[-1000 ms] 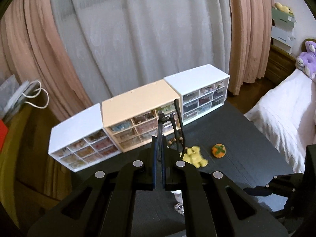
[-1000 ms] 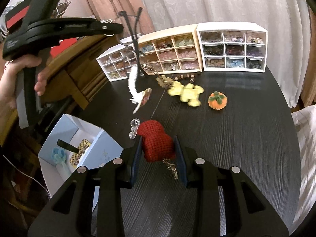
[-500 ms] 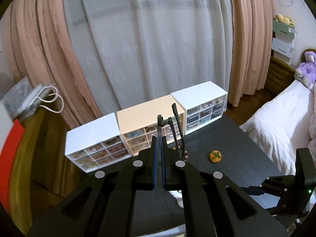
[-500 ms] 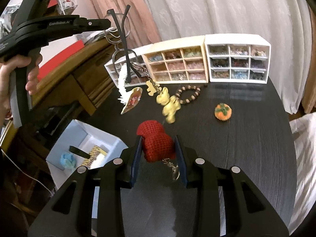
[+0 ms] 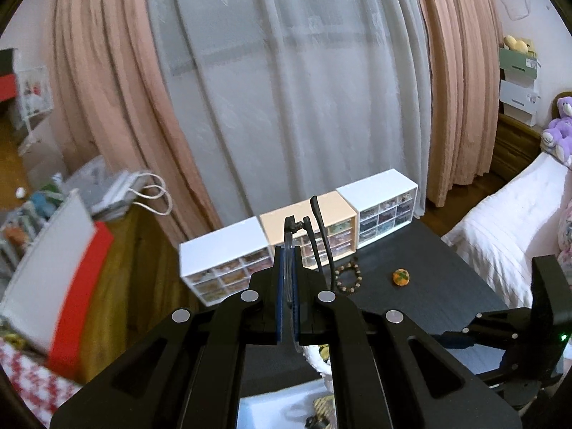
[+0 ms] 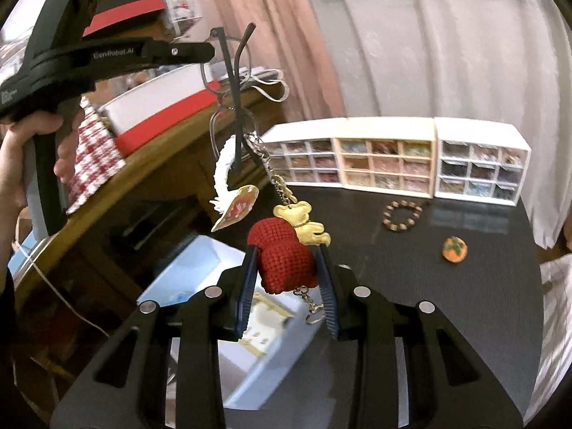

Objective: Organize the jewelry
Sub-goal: 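Carry the glasses with the left tool while the right tool carries the keychain into the box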

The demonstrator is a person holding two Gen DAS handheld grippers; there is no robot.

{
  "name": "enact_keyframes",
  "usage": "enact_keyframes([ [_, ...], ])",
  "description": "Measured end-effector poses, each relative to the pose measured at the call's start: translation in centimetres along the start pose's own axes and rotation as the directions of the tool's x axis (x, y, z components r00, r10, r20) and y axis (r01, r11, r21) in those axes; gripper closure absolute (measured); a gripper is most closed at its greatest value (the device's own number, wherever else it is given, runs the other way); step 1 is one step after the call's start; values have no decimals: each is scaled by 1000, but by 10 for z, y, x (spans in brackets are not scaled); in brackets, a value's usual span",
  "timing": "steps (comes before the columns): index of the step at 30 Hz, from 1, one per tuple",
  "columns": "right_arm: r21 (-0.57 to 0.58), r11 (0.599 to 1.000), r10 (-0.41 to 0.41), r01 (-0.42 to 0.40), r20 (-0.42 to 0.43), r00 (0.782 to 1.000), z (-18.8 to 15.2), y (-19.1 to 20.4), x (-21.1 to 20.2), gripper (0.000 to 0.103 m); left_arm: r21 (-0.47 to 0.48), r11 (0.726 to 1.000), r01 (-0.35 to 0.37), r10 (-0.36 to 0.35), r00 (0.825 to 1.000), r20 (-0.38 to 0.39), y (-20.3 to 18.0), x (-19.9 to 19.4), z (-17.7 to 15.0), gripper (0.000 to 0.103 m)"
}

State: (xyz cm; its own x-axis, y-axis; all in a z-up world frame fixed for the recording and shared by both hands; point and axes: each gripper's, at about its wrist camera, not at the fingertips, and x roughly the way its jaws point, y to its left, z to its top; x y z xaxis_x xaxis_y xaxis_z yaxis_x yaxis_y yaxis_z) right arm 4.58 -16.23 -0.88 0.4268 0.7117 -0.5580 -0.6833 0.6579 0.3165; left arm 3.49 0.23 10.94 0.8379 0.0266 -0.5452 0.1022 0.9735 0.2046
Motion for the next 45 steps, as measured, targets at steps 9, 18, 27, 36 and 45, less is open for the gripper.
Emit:
enact_keyframes([
  [9, -2, 992, 125, -125, -85, 989, -17, 39, 29, 70, 34, 999, -33, 33, 999, 4, 4, -59, -17, 98],
  [18, 9, 987, 157, -159, -213, 964, -51, 55, 69, 70, -16, 1000, -5, 5, 999, -51, 11, -74, -49, 98],
  [27, 24, 990, 141, -139, -231, 963, -64, 43, 78, 69, -85, 996, 14, -26, 988, -149, 24, -55, -88, 98],
  [36, -7, 994, 111, -113, -106, 988, -31, 34, 40, 53, -159, 987, 25, -62, 972, -228, 32, -21, -121, 98],
  [45, 66, 997, 41, -44, 41, 998, -4, -11, -15, 34, -190, 982, 20, -72, 960, -271, 35, 4, -144, 97],
])
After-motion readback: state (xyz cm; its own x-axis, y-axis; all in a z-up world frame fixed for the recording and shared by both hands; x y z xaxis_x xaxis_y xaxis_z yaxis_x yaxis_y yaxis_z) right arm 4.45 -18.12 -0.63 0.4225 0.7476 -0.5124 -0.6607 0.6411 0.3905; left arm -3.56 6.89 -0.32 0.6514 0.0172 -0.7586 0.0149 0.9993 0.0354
